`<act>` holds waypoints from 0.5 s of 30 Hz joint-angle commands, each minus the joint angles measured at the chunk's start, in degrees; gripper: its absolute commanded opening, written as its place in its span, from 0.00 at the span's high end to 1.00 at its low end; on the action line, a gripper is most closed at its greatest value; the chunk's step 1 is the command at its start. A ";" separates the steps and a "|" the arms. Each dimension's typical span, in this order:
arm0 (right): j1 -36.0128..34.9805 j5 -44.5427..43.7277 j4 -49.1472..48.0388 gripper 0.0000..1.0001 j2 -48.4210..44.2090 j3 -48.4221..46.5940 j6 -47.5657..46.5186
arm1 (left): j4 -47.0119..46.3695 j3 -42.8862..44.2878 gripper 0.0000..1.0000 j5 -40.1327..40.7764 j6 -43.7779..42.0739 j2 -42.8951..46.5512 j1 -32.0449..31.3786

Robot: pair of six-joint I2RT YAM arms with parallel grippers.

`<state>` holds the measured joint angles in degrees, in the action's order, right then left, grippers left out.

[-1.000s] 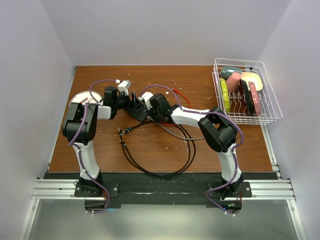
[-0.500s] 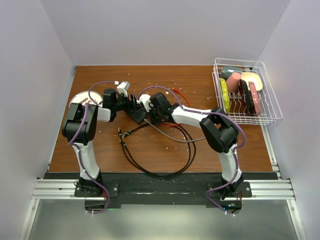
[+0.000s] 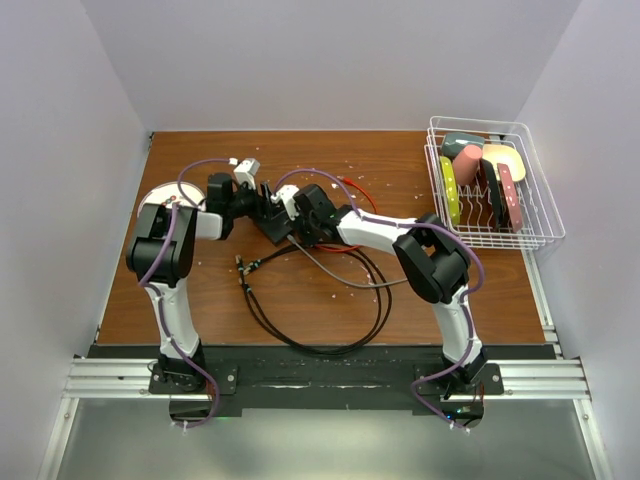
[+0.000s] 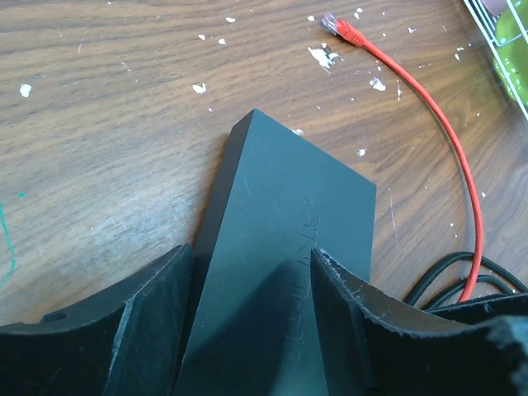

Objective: Insert the plug into the switch port

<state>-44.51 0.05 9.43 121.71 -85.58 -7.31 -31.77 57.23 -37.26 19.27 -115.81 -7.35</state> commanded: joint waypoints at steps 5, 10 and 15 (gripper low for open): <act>-0.58 -1.03 -19.19 1.00 -0.07 -1.08 2.13 | 4.69 2.88 0.45 -12.66 3.15 -3.02 -2.93; -0.58 -0.23 -20.42 1.00 0.19 -0.64 0.46 | 6.45 3.76 0.49 -13.11 2.44 -3.63 -3.02; -0.49 -0.23 -20.77 1.00 0.72 -1.95 -0.07 | 8.47 3.76 0.51 -13.98 1.83 -3.46 -3.10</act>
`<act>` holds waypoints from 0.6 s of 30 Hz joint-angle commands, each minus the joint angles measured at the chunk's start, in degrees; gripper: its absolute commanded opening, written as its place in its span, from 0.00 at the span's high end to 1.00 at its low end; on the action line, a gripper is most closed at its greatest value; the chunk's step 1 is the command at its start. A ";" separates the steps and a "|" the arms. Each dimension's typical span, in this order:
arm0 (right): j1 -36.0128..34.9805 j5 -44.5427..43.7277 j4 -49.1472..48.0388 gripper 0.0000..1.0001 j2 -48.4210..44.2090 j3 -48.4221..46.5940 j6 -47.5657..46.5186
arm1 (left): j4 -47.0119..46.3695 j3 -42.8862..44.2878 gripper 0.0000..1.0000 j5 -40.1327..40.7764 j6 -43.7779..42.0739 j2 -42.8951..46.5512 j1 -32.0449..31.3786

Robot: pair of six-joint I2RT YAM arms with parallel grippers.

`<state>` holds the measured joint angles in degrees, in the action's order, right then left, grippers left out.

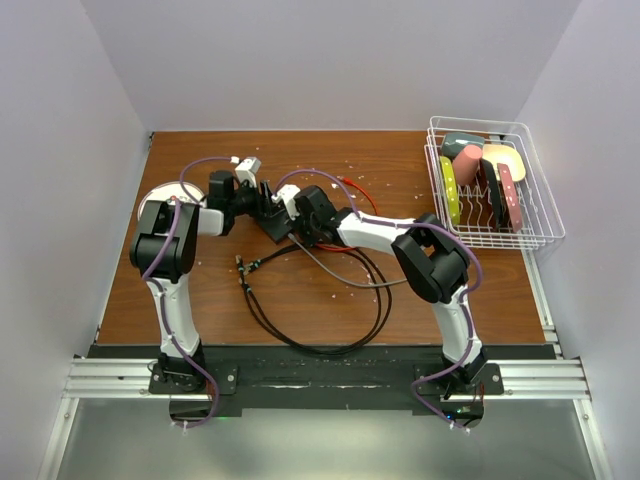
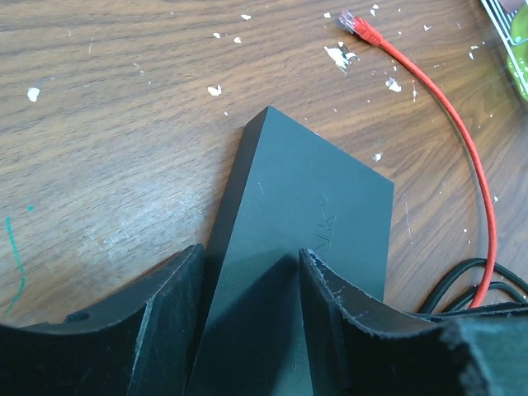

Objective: Insert the plug into the switch port

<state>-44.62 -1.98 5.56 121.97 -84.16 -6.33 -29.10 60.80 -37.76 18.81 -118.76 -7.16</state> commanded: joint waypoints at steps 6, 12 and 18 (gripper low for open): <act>-0.38 3.47 -18.04 1.00 1.07 -3.91 -1.32 | 7.13 0.38 0.53 -14.18 1.94 -0.51 -3.30; -0.38 3.21 -18.31 1.00 2.48 -5.84 -1.41 | 8.62 0.55 0.58 -14.71 1.32 -0.68 -3.30; -0.38 2.77 -17.34 1.00 4.67 -9.09 -1.49 | 10.20 0.99 0.64 -15.42 0.88 -1.30 -3.39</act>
<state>-44.58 -1.85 5.21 123.92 -86.43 -7.09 -27.22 62.17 -37.65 16.82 -118.96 -6.44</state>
